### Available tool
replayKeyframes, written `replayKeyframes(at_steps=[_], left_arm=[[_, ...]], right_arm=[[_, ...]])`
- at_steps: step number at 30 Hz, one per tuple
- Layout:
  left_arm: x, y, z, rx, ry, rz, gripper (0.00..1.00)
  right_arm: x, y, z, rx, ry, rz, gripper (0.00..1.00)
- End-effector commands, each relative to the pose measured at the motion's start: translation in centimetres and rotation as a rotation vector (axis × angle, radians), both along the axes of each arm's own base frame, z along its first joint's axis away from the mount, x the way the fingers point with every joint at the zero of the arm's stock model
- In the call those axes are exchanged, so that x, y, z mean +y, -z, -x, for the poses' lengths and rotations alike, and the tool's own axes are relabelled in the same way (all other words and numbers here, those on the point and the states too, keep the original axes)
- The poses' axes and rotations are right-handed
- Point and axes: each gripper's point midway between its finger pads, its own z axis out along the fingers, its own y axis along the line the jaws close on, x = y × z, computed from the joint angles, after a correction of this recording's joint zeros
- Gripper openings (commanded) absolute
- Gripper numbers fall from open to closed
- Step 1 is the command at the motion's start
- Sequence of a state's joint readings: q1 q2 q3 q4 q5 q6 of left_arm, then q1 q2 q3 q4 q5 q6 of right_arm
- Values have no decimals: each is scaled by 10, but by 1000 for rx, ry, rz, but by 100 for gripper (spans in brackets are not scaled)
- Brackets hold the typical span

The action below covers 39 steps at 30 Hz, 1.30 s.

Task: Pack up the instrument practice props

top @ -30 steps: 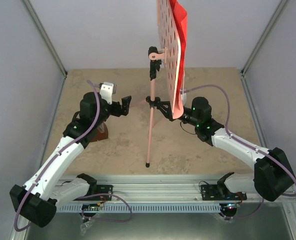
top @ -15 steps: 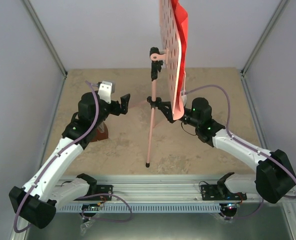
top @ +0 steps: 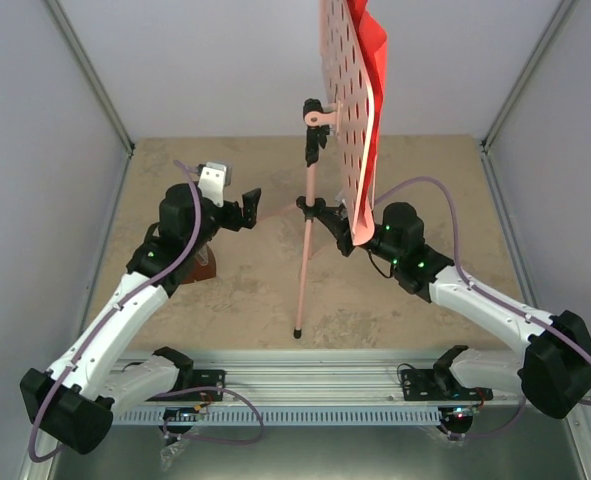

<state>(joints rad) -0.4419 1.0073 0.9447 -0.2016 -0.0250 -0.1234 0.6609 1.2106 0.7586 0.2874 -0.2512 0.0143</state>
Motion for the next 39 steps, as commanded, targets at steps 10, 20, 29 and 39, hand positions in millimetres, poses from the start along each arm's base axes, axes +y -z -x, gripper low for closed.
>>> replayKeyframes(at_steps=[10,20,29,39], left_arm=[[0,8,-7,4,-7,-24,99],[-3,10,-7,9,7,-24,99],[-5,13,-7,13,18,-31,99],[-6,13,-6,6,30,-30,99]], right_arm=[[-15,17,-20,-348,82,468,4],[-38,5,-37,-460,257,639,13],[-33,-44,-7,-454,195,380,53],[-69,-54,38,-304,242,28,92]])
